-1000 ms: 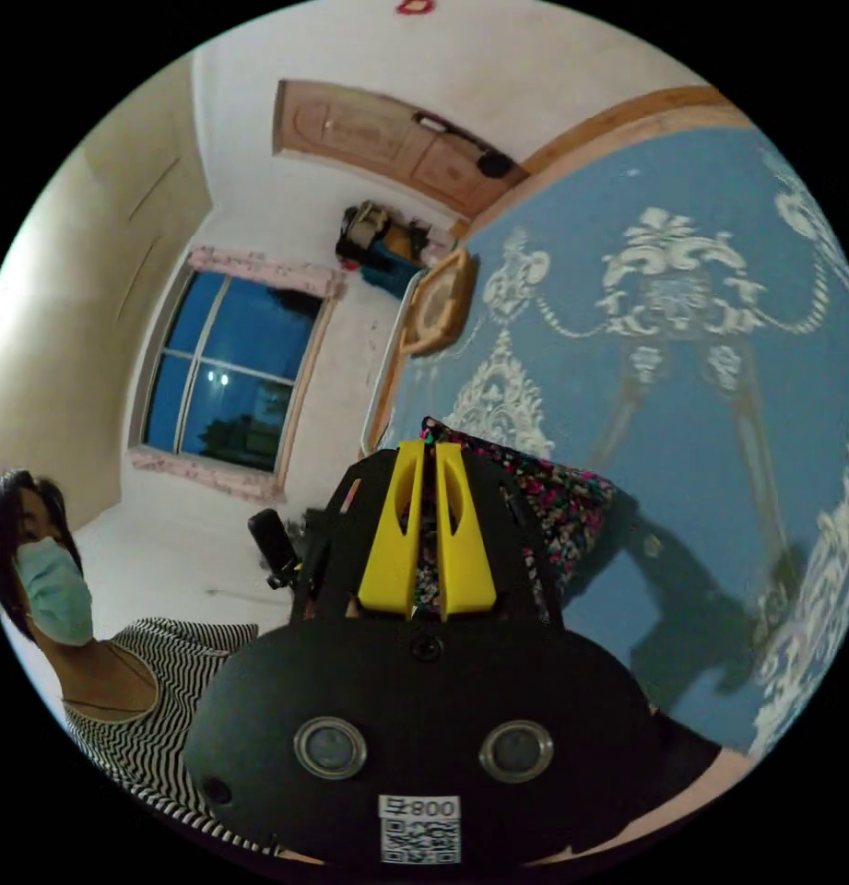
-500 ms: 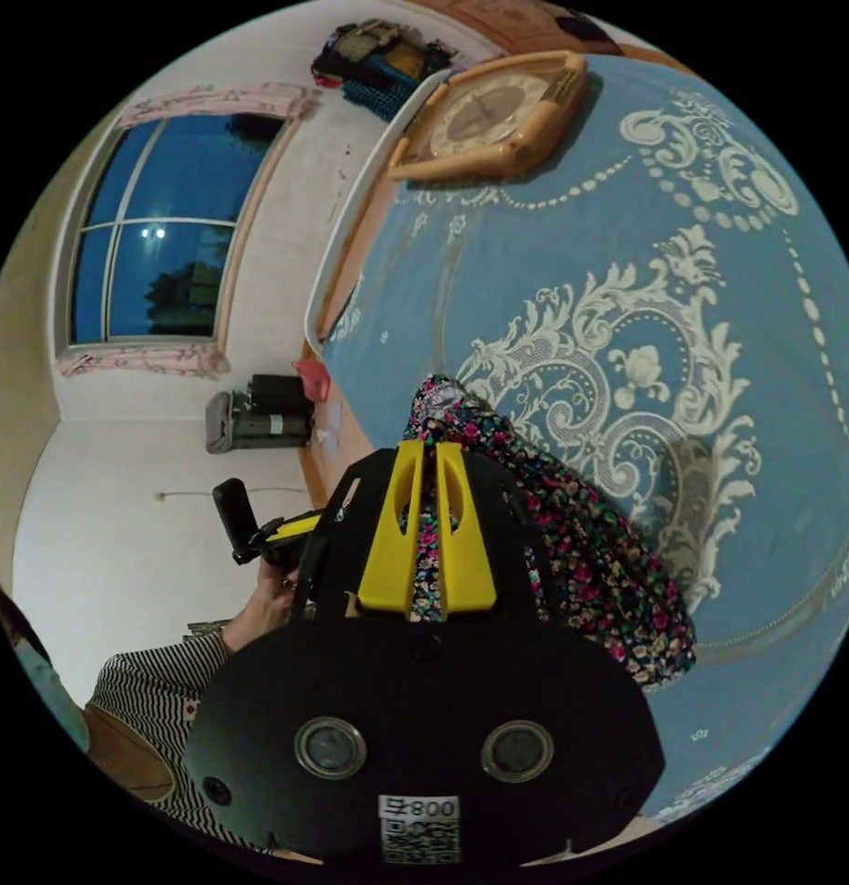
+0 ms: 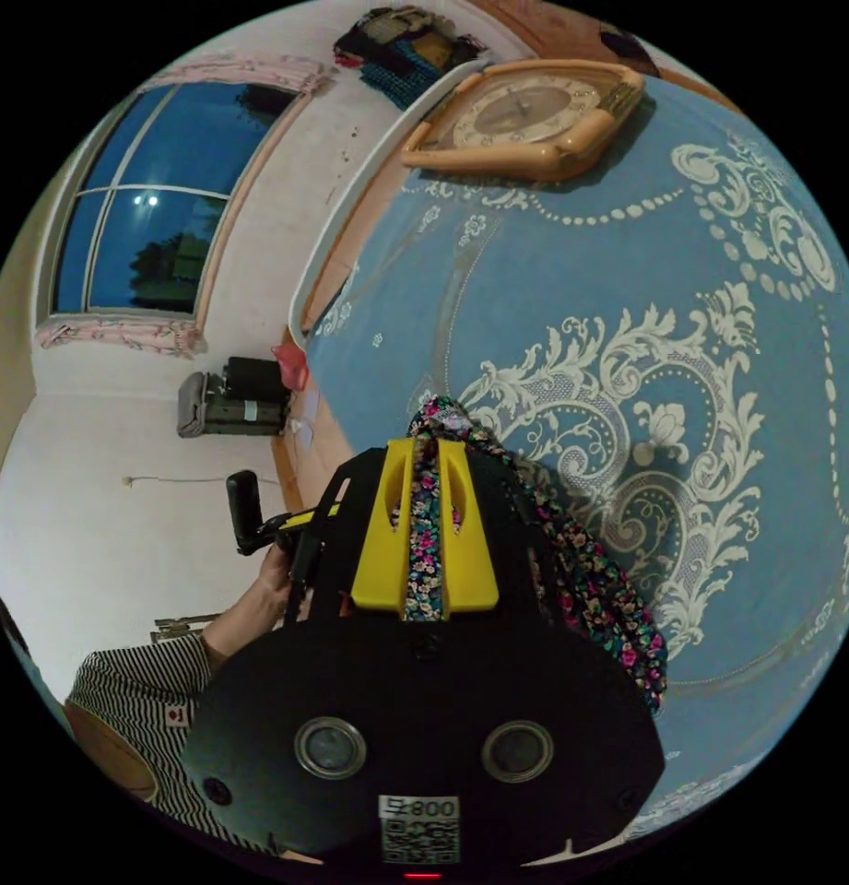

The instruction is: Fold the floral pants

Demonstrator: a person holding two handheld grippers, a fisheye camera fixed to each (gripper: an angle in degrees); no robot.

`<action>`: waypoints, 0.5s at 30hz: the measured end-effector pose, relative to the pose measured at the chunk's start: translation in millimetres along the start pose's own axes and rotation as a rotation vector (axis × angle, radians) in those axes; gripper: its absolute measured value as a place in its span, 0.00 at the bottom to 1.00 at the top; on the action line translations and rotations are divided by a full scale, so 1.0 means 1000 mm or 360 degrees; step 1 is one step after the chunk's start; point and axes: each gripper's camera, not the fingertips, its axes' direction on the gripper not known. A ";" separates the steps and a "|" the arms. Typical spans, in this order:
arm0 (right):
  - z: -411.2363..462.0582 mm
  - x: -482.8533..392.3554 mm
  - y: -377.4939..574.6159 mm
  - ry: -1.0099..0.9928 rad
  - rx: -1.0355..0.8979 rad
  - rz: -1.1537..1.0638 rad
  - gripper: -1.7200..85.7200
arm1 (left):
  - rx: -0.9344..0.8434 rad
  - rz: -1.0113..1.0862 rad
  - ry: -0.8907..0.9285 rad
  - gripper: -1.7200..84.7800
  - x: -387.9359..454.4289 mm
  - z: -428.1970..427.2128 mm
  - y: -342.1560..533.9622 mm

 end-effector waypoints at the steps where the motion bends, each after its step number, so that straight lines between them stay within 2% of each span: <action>1: -0.003 -0.003 -0.003 -0.0027 0.0030 -0.0002 0.08 | 0.0008 -0.0011 0.0005 0.04 -0.002 -0.001 -0.001; 7: -0.007 -0.017 0.019 0.0082 0.0034 -0.0141 0.06 | 0.0206 -0.0045 -0.0043 0.03 -0.008 -0.021 0.006; 10: -0.001 -0.016 0.049 0.0183 0.0008 -0.0150 0.05 | 0.0351 0.0163 -0.0146 0.03 0.021 -0.029 0.011; 12: 0.009 -0.012 0.064 0.0216 -0.0018 -0.0113 0.04 | 0.0196 0.0390 -0.0188 0.02 0.050 -0.003 0.001; 15: 0.027 -0.002 0.070 0.0304 -0.0043 -0.0013 0.03 | 0.0002 0.0557 -0.0347 0.02 0.072 0.047 -0.023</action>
